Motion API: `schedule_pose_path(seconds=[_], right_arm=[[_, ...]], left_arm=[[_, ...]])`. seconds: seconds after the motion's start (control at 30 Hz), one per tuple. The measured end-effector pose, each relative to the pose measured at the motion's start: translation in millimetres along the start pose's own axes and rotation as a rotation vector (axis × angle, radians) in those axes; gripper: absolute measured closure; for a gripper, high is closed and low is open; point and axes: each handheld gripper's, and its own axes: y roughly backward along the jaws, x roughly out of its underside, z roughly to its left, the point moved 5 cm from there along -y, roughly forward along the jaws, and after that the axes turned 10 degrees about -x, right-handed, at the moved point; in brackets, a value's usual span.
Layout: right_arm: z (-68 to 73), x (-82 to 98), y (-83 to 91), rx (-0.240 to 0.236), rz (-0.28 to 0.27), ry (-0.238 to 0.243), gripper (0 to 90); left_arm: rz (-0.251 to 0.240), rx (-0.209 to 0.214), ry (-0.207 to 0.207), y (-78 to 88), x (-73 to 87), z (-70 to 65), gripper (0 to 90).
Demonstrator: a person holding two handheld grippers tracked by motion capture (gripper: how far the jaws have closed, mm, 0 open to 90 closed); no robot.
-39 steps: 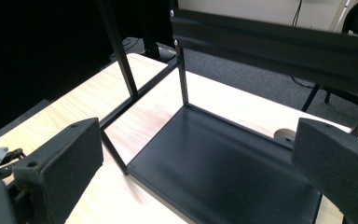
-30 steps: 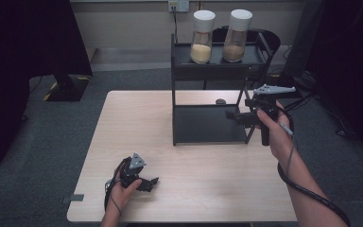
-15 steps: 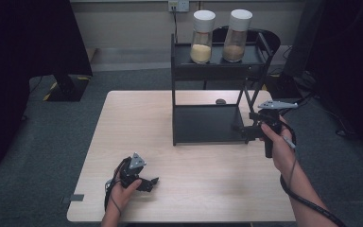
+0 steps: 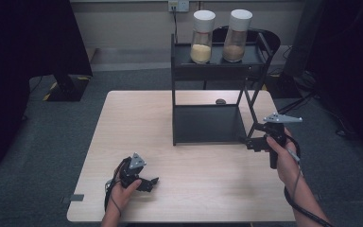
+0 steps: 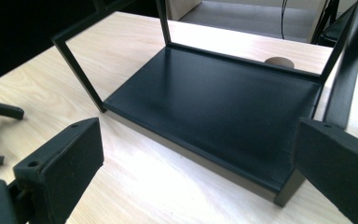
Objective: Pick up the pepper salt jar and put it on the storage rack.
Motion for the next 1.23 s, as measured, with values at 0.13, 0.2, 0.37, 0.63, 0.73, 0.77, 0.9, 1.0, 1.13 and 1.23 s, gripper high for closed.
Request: schedule_pose_path(seconds=[0.13,0.2,0.37,0.63,0.73,0.77,0.9,1.0,1.13,1.23], right_arm=[[-2.2,11.6,4.3,0.014,0.009,0.001,1.3],[-3.7,17.8,6.9,0.02,0.012,-0.006,1.2],[-9.8,34.4,14.0,0.037,0.023,-0.012,1.3],[-17.3,56.8,28.3,0.076,0.034,-0.019,1.2],[-17.4,63.7,32.1,0.089,0.048,-0.017,1.2],[-17.8,66.7,33.3,0.089,0.049,-0.015,1.2],[-16.7,80.3,34.6,0.11,0.082,-0.002,1.2],[-16.6,91.5,33.7,0.115,0.115,0.008,1.1],[-13.6,104.1,31.3,0.13,0.174,0.04,1.3],[-10.8,111.2,30.0,0.146,0.216,0.064,1.3]], left_arm=[[0.0,0.0,0.0,0.0,0.0,0.0,0.0],[0.0,0.0,0.0,0.0,0.0,0.0,0.0],[0.0,0.0,0.0,0.0,0.1,0.0,0.0],[0.0,0.0,0.0,0.0,0.0,0.0,0.0],[0.0,0.0,0.0,0.0,0.0,0.0,0.0],[0.0,0.0,0.0,0.0,0.0,0.0,0.0],[0.0,0.0,0.0,0.0,0.0,0.0,0.0],[0.0,0.0,0.0,0.0,0.0,0.0,0.0],[0.001,0.0,0.0,0.0,-0.1,0.0,0.0],[0.001,0.0,-0.001,0.1,-0.2,0.0,0.0]])
